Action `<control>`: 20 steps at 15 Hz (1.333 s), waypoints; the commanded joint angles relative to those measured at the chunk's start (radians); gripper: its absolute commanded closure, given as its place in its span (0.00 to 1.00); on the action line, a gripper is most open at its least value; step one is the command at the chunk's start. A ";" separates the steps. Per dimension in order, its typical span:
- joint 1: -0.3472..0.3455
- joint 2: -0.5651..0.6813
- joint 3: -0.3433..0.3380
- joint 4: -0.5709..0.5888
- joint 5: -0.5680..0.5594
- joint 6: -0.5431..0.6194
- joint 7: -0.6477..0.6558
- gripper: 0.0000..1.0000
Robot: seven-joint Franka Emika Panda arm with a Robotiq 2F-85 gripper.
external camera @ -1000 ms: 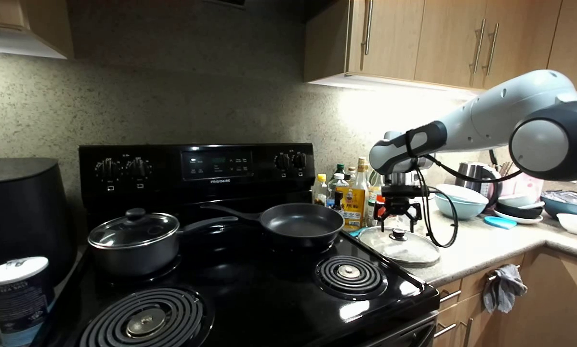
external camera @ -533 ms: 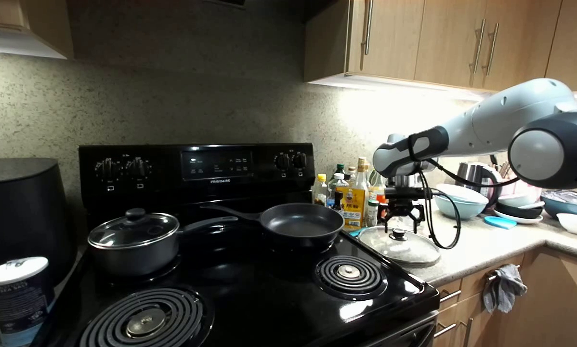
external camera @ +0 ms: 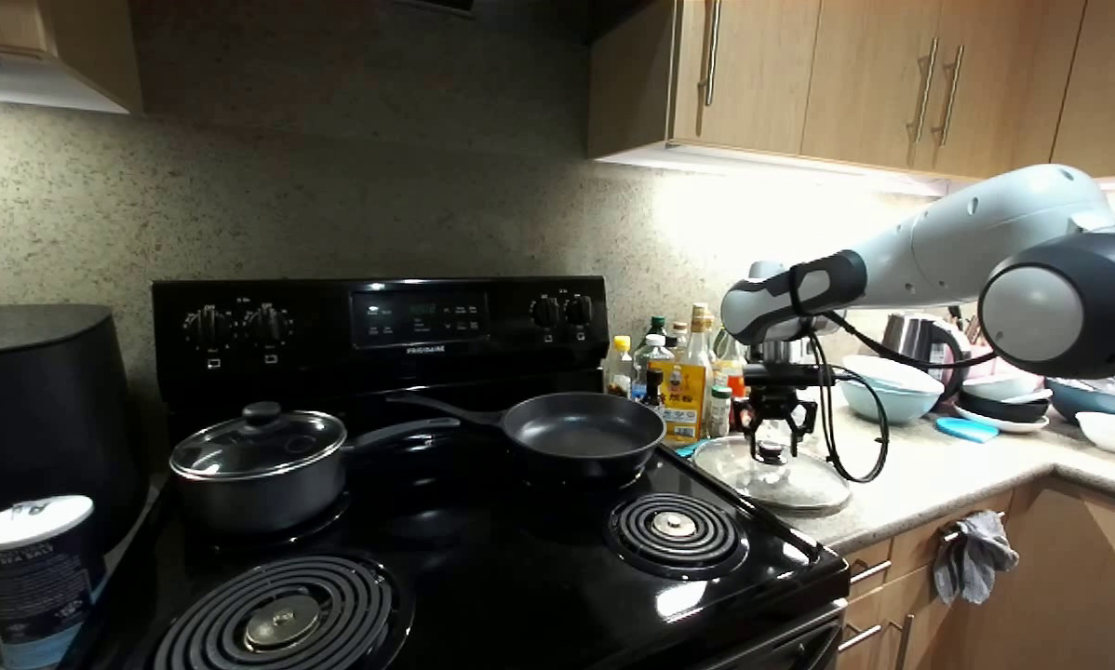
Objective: Pick up the glass lid from the countertop and put it on the black pan on the stove.
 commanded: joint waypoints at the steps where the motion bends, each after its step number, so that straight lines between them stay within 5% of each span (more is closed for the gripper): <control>1: -0.010 0.018 0.015 0.037 0.007 -0.027 -0.030 0.59; 4: -0.014 0.017 0.022 0.036 0.011 -0.015 -0.040 0.76; 11: -0.007 -0.017 0.026 0.000 0.007 -0.008 -0.050 0.77; 20: 0.037 -0.208 -0.014 -0.222 -0.004 0.216 0.036 0.77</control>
